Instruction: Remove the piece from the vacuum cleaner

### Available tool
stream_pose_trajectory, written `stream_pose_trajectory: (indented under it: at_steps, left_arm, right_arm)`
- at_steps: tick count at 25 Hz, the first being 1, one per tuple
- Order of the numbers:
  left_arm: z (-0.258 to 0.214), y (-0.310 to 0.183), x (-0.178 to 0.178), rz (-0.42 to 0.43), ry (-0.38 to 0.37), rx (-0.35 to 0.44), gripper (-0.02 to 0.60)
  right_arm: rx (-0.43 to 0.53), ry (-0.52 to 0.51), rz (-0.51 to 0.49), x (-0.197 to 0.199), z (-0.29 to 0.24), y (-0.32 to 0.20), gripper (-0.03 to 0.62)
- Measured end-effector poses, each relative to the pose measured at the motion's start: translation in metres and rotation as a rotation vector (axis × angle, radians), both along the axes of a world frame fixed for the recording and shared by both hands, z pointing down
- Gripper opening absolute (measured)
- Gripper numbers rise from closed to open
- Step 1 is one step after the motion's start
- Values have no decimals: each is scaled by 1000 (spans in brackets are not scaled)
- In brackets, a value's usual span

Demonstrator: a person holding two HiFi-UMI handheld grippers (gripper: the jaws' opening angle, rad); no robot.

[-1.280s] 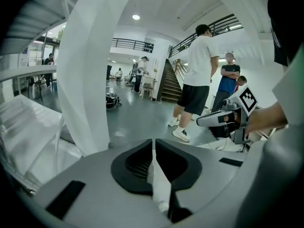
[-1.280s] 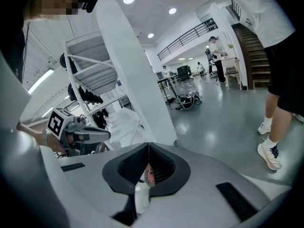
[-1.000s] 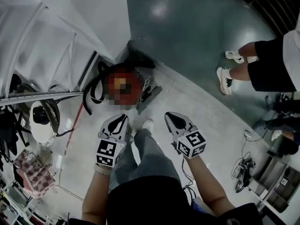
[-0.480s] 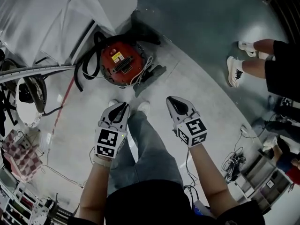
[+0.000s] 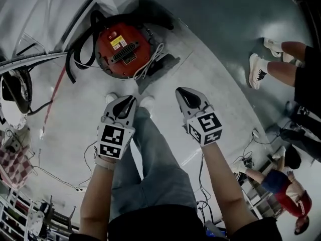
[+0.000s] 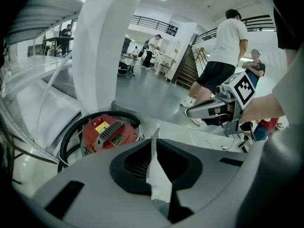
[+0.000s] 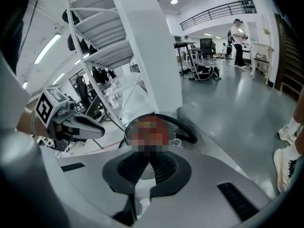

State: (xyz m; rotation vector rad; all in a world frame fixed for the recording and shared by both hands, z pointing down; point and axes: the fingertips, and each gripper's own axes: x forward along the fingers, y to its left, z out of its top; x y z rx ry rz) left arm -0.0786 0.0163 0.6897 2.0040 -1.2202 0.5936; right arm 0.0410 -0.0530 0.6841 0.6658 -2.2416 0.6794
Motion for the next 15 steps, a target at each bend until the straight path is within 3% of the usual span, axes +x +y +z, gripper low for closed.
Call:
stream_pose_trajectory:
  at_steps: [5,15]
  left_arm:
    - [47,-1,14,4,11,-50,114]
    - [138,-4,34,2,-48,-103,129]
  right_arm:
    - [0,47,-80,1,42,-6,29]
    - [48,160,-292,-14,115,-15,48]
